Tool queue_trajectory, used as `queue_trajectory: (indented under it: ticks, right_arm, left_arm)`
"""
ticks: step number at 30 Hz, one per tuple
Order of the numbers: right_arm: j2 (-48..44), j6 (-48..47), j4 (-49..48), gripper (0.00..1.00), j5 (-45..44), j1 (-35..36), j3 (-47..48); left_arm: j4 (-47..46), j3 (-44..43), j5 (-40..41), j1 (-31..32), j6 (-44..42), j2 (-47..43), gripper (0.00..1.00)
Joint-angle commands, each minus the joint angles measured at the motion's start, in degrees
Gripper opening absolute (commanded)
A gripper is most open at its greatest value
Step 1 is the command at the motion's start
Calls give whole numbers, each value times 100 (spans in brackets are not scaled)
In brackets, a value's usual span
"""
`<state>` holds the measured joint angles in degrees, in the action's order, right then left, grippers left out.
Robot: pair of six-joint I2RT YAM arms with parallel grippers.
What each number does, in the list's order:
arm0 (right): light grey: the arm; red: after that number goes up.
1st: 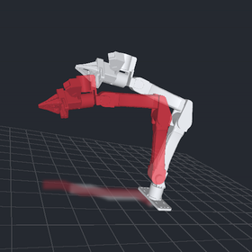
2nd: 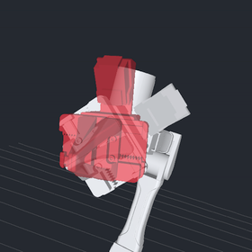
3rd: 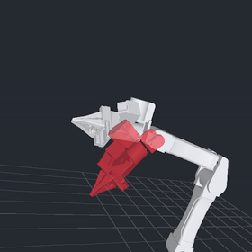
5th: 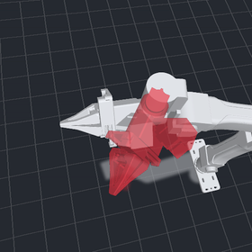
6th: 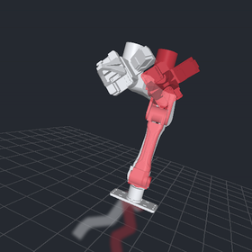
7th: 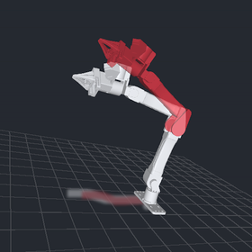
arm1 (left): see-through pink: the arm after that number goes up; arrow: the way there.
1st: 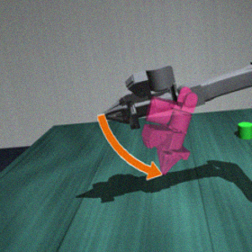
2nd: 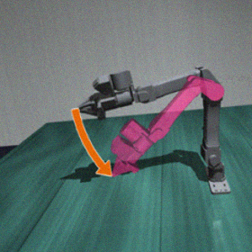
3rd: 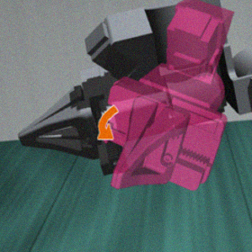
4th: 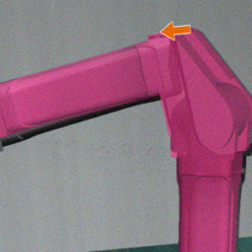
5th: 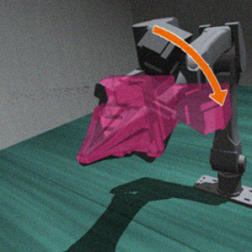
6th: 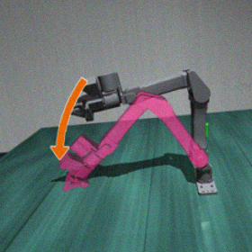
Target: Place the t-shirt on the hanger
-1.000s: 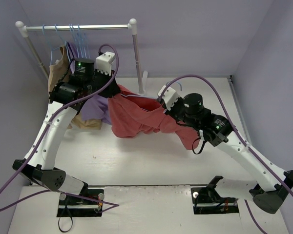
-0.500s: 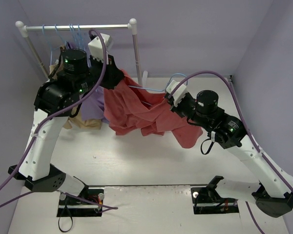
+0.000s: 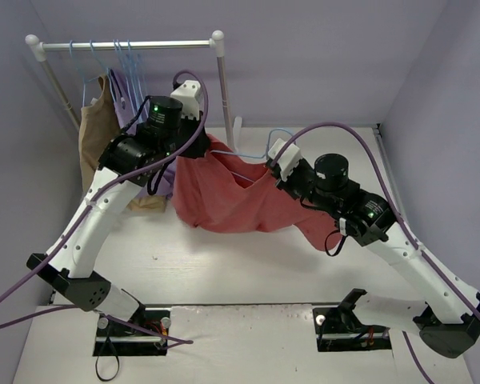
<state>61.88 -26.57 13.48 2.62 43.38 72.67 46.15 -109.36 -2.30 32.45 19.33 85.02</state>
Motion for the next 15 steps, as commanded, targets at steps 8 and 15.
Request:
queue_trajectory:
  ticks: [8,15]
  right_arm:
    - [-229,301,-1135,0,-77,13,-358]
    - [-231,377,-1242,0,-1,13,-427]
  left_arm:
    - [-973,-572,-155,15,563,243,0]
    - [-1075,-850,-405,-11,227,408,0]
